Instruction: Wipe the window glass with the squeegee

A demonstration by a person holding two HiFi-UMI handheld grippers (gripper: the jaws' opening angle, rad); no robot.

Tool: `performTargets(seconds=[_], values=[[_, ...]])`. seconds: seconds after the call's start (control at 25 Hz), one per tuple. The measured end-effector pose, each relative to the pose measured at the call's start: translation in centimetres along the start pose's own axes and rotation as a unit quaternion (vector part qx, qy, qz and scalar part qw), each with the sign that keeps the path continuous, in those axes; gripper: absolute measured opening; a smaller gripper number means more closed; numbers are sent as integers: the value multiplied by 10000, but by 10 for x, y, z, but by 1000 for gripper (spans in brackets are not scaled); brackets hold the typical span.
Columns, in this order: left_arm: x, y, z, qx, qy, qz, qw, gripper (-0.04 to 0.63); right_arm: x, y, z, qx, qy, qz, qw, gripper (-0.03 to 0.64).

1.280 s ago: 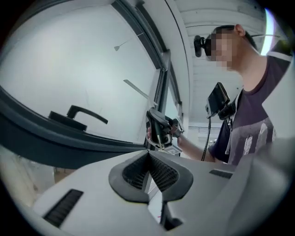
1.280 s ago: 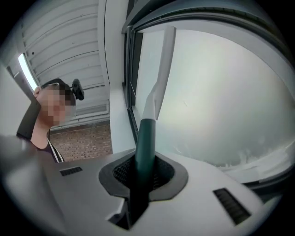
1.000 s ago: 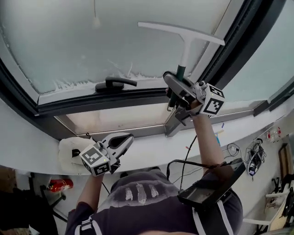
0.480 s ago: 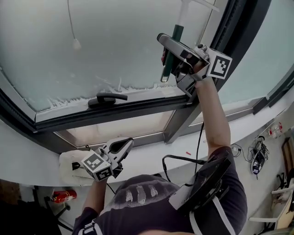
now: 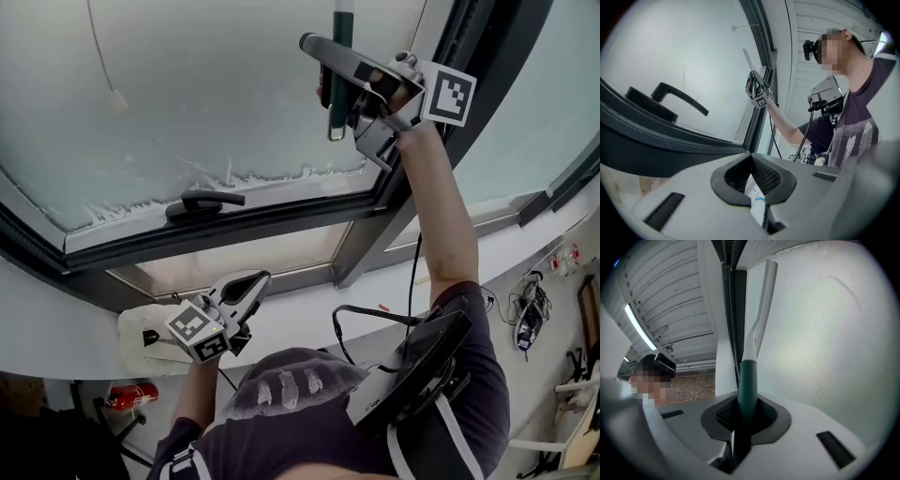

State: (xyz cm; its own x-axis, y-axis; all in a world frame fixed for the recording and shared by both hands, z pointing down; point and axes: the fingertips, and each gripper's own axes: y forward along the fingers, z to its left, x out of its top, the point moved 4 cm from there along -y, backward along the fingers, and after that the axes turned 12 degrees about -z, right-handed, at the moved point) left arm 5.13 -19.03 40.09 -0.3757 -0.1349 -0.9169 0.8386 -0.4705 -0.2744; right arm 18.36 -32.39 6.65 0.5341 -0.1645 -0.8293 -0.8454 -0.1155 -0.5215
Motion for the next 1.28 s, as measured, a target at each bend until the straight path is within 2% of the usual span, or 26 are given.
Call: performTargets(seconds=[0.68, 1.12, 1.28], values=[[-7, -3, 8, 3, -183, 96, 9998, 5, 2, -3, -2, -3, 24, -372, 9993, 35], [-15, -10, -8, -43, -229, 213, 9995, 5, -22, -27, -1, -247, 276, -383, 9986, 35], [-27, -20, -16, 73, -306, 209, 9993, 5, -44, -40, 1, -294, 389, -348, 9982, 35]])
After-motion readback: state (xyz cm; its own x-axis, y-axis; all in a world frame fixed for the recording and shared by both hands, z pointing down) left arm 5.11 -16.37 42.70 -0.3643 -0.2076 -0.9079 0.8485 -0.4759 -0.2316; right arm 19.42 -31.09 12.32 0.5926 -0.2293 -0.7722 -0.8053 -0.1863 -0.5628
